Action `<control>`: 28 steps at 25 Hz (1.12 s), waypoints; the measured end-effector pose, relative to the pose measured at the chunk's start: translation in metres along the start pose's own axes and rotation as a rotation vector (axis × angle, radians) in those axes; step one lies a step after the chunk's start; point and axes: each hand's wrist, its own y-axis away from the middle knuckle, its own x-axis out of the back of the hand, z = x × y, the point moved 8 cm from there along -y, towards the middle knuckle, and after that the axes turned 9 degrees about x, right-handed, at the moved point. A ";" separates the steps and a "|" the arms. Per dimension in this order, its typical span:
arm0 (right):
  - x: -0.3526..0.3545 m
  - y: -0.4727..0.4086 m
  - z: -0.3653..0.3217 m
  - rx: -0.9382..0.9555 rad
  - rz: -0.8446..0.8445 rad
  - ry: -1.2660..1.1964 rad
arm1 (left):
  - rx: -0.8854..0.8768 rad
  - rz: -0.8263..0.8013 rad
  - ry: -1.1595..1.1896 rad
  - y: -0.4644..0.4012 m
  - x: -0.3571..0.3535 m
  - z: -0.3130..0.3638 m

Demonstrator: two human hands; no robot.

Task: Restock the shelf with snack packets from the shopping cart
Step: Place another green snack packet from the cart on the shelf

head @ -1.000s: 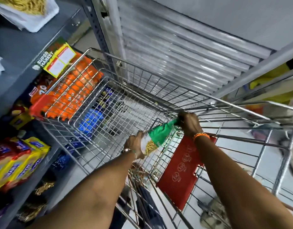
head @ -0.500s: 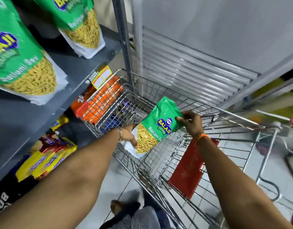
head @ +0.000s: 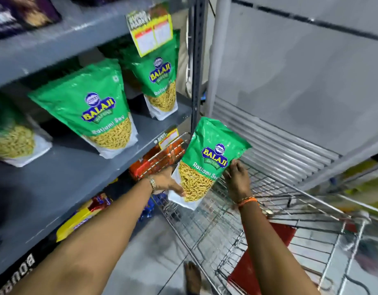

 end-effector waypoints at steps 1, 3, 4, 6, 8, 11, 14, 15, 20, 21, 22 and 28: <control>-0.019 -0.003 -0.016 0.028 -0.034 -0.021 | -0.030 0.009 0.044 0.009 0.007 0.003; -0.056 -0.006 -0.043 0.084 -0.090 -0.050 | -0.092 0.087 0.068 0.032 0.028 0.005; -0.076 -0.005 -0.056 0.113 -0.113 -0.056 | -0.132 0.149 0.063 0.042 0.043 0.004; -0.110 -0.005 -0.069 0.171 -0.157 -0.048 | -0.192 0.222 0.140 0.072 0.065 0.000; -0.154 0.004 -0.081 0.250 -0.240 -0.036 | -0.258 0.317 0.217 0.099 0.085 -0.010; -0.233 0.028 -0.093 0.312 -0.392 -0.004 | -0.275 0.444 0.351 0.137 0.124 -0.058; -0.309 0.059 -0.095 0.400 -0.582 0.076 | -0.263 0.603 0.424 0.153 0.174 -0.122; -0.331 0.067 -0.093 0.404 -0.638 0.083 | -0.253 0.644 0.442 0.156 0.190 -0.141; -0.427 0.108 -0.075 0.427 -0.808 0.119 | -0.332 0.839 0.511 0.224 0.229 -0.165; -0.440 0.113 -0.067 0.399 -0.826 0.113 | -0.335 0.890 0.531 0.226 0.238 -0.177; -0.451 0.115 -0.056 0.370 -0.835 0.099 | -0.354 0.925 0.555 0.226 0.244 -0.183; -0.479 0.123 -0.030 0.328 -0.901 0.057 | -0.508 0.974 0.790 0.254 0.253 -0.170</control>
